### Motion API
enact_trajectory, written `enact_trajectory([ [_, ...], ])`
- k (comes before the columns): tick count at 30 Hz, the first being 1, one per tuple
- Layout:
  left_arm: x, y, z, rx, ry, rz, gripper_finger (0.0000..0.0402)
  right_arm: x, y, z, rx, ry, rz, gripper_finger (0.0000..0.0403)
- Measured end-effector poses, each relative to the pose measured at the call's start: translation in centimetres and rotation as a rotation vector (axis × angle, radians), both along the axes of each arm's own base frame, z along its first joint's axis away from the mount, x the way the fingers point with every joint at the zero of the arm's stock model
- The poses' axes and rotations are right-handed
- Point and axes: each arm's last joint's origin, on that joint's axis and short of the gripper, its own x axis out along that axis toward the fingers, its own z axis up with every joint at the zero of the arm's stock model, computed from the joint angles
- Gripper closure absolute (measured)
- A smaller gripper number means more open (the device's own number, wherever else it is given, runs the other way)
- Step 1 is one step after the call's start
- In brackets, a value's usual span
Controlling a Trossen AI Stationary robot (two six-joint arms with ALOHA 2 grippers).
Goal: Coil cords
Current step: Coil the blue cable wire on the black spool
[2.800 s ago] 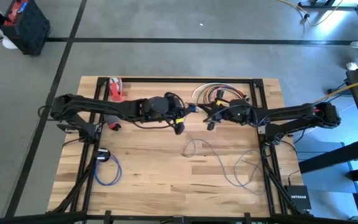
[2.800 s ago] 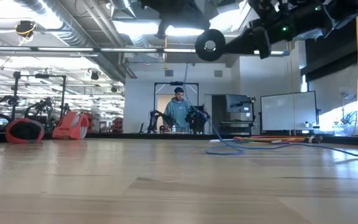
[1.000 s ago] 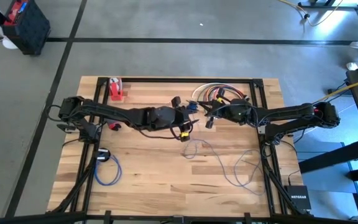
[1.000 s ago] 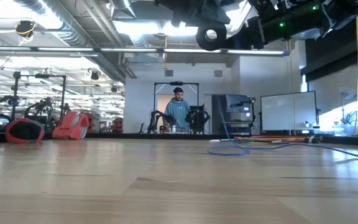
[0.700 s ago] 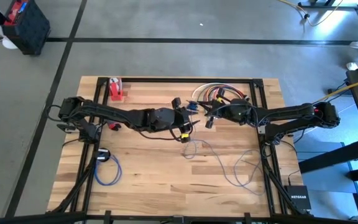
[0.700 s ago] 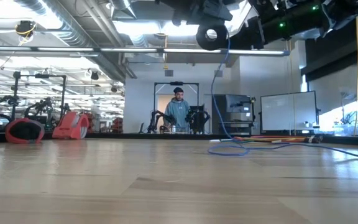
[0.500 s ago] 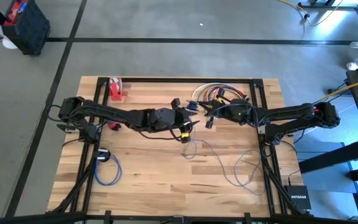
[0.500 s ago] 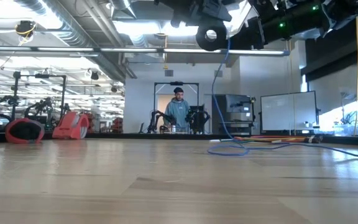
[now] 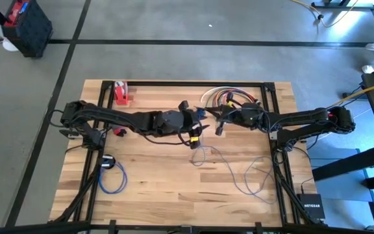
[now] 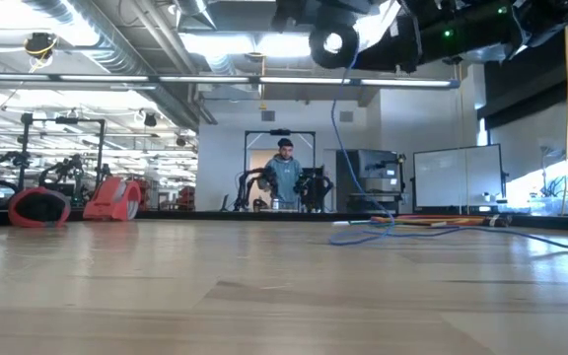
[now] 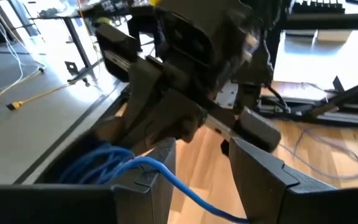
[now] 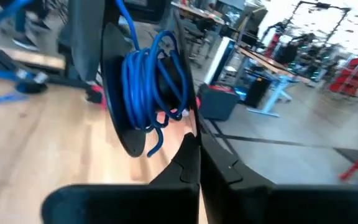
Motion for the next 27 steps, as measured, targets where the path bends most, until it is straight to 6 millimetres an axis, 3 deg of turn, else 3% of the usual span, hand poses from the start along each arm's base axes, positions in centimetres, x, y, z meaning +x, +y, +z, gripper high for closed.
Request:
enact_trajectory([
  [8,-0.1,0.0,0.2,0.038,0.057,-0.012,0.0259,0.0,0.1,0.0,0.067,-0.018,0.023,0.0402],
  [19,-1.2,-0.2,1.8,0.250,0.097,-0.083,0.0259,0.0,0.1,0.0,0.067,-0.021,0.033,0.0402],
  [27,-1.5,0.0,1.7,0.348,0.167,-0.098,0.0259,0.0,0.1,0.0,0.068,-0.017,0.038,0.0402],
])
